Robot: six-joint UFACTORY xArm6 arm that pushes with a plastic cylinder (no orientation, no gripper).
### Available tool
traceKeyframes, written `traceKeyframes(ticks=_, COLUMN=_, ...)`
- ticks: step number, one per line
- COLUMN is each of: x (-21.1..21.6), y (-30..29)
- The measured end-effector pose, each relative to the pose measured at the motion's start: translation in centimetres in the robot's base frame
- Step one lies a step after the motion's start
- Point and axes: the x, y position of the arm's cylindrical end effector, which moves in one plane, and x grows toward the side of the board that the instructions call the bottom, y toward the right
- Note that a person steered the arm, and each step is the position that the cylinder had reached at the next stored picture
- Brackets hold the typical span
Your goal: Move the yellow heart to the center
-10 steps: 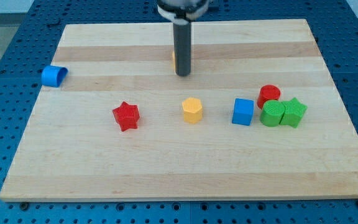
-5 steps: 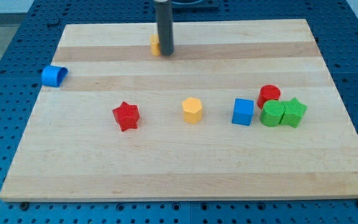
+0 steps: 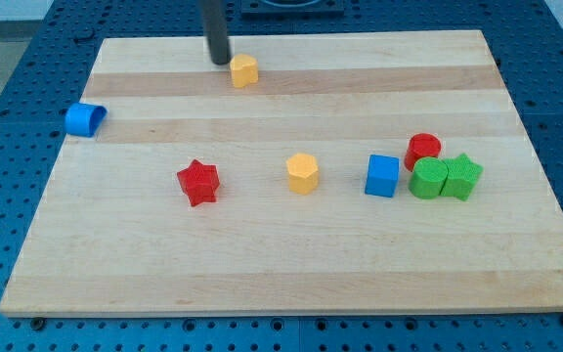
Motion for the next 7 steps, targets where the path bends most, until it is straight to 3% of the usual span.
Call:
traceKeyframes(ticks=2, x=5.8, y=1.5)
traceKeyframes(ticks=4, x=14.1, y=2.1)
traceKeyframes(ticks=7, x=15.0, y=8.5)
